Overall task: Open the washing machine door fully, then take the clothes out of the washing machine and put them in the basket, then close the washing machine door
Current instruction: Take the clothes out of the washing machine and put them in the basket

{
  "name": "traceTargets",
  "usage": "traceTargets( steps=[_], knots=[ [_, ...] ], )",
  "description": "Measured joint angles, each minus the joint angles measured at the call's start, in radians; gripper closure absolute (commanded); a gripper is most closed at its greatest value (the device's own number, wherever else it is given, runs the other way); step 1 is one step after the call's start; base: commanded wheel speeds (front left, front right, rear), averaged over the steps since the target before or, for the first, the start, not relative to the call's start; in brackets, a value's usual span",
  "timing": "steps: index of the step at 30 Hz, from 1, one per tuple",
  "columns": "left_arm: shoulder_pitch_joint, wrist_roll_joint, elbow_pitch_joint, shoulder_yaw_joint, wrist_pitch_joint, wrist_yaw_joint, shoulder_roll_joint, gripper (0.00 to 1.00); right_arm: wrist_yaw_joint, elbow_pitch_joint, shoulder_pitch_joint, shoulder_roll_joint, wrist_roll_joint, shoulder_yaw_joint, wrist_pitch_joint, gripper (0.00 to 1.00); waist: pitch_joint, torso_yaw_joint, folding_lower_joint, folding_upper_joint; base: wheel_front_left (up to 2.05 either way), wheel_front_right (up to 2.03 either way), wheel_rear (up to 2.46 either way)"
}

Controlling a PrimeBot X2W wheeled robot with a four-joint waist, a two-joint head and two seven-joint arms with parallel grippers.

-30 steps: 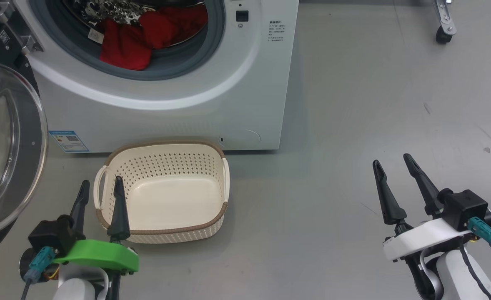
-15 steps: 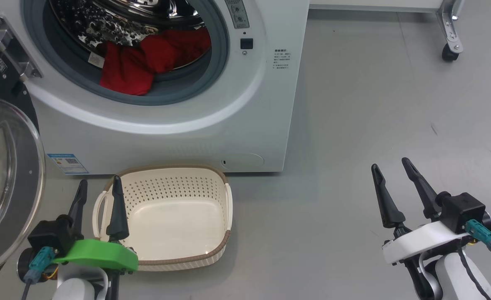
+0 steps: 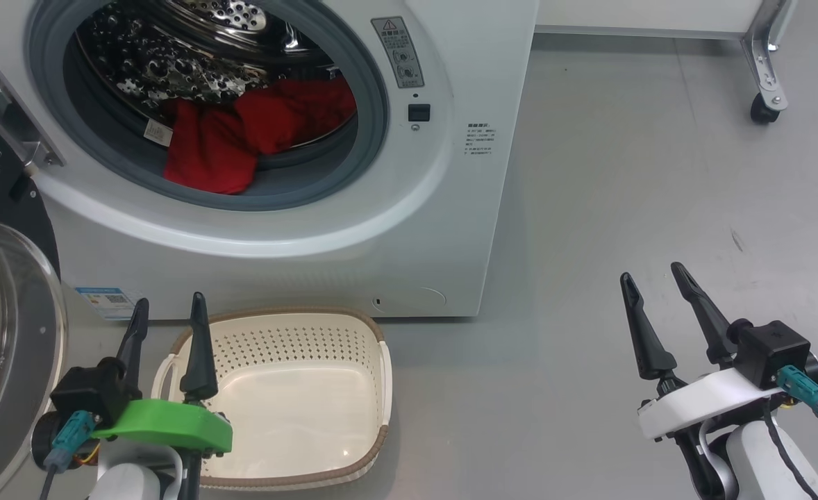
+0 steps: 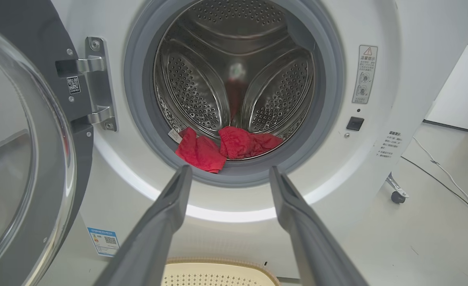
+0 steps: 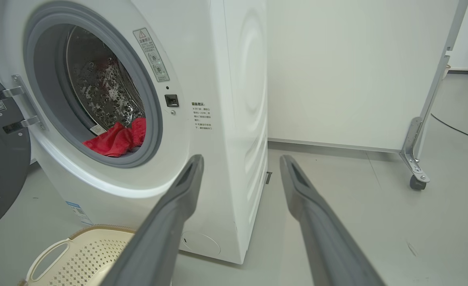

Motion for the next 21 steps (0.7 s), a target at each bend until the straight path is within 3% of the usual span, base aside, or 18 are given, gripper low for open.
traceTargets(
  steps=[21],
  knots=[
    [0.000,0.022,-0.006,-0.003,0.000,0.007,0.000,0.00,0.000,0.000,0.000,0.006,0.000,-0.003,0.000,0.00,0.010,0.001,0.0000,0.0000,0.26,-0.26,0.00]
  ],
)
